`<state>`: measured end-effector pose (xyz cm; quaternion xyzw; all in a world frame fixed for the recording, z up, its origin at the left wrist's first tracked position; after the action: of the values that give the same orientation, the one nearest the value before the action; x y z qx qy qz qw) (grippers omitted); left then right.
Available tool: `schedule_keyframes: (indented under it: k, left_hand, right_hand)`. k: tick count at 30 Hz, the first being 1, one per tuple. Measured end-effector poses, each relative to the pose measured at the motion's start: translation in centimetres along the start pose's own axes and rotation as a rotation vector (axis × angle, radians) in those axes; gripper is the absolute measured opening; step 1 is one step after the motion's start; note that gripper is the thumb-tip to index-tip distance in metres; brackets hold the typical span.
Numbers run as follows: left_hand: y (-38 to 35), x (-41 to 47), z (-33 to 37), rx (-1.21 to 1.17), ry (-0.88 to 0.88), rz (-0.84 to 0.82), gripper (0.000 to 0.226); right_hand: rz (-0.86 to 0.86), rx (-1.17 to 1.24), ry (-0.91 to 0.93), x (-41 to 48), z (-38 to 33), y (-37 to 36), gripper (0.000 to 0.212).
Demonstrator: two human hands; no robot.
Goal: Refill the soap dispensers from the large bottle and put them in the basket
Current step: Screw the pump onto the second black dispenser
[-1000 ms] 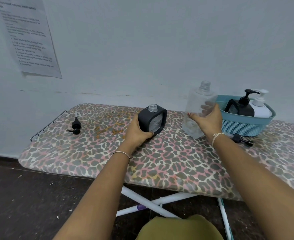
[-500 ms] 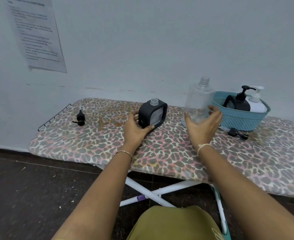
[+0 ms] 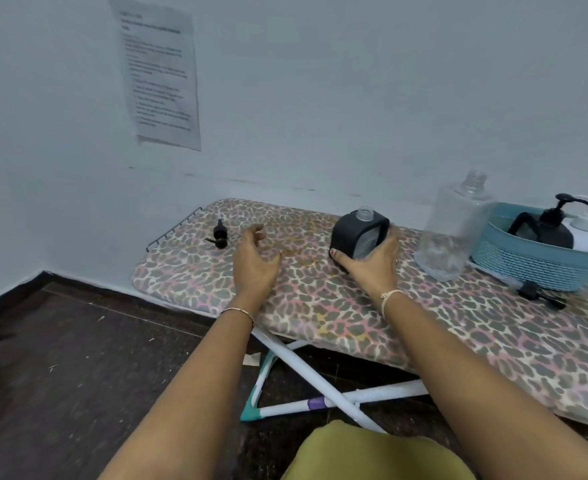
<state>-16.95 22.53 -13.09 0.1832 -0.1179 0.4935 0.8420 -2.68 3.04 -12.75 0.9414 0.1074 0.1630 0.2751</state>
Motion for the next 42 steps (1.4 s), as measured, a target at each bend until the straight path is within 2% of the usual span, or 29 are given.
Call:
schedule_keyframes:
  k: [3, 5, 11, 20, 25, 31, 37, 42]
  left_hand:
    - [3.0, 1.3, -0.9, 0.143, -0.022, 0.087, 0.051]
    - [4.5, 2.1, -1.6, 0.279, 0.012, 0.098, 0.057]
    - [5.7, 5.1, -3.7, 0.644, 0.122, -0.015, 0.072]
    - [3.9, 8.9, -6.0, 0.739, 0.196, -0.176, 0.063]
    - [2.9, 9.2, -6.0, 0.784, 0.136, -0.133, 0.046]
    - [2.0, 9.3, -5.0, 0.657, 0.115, -0.115, 0.038]
    - [1.1, 9.2, -2.5, 0.109, 0.119, -0.013, 0.029]
    - [-0.5, 8.5, 2.3, -0.024, -0.010, -0.059, 0.034]
  right_hand:
    - [0.020, 0.014, -0.014, 0.0, -0.5, -1.4, 0.125]
    - [0.077, -0.001, -0.035, 0.0, -0.6, -1.9, 0.125]
    - [0.146, -0.058, -0.081, 0.1, -0.6, -3.0, 0.127]
    - [0.153, -0.148, -0.051, 0.1, -0.2, -3.9, 0.123]
    - [0.161, -0.135, -0.048, 0.2, -0.1, -3.9, 0.117]
    - [0.184, -0.091, -0.048, 0.4, 0.2, -3.8, 0.111]
    - [0.188, -0.060, -0.056, 0.3, 0.3, -3.6, 0.109]
    - [0.182, -0.024, -0.059, 0.3, 0.4, -3.4, 0.107]
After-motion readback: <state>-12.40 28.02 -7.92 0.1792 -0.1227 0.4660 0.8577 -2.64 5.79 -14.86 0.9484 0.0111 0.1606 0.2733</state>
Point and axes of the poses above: each hand's wrist, its own x-axis towards the middle knuckle, its own y-axis out of the back of the hand, z = x × y, the point moved 6 cm from there along x, towards the middle knuckle, and after that the axes turned 10 degrees about -x, right-handed, at the moved point
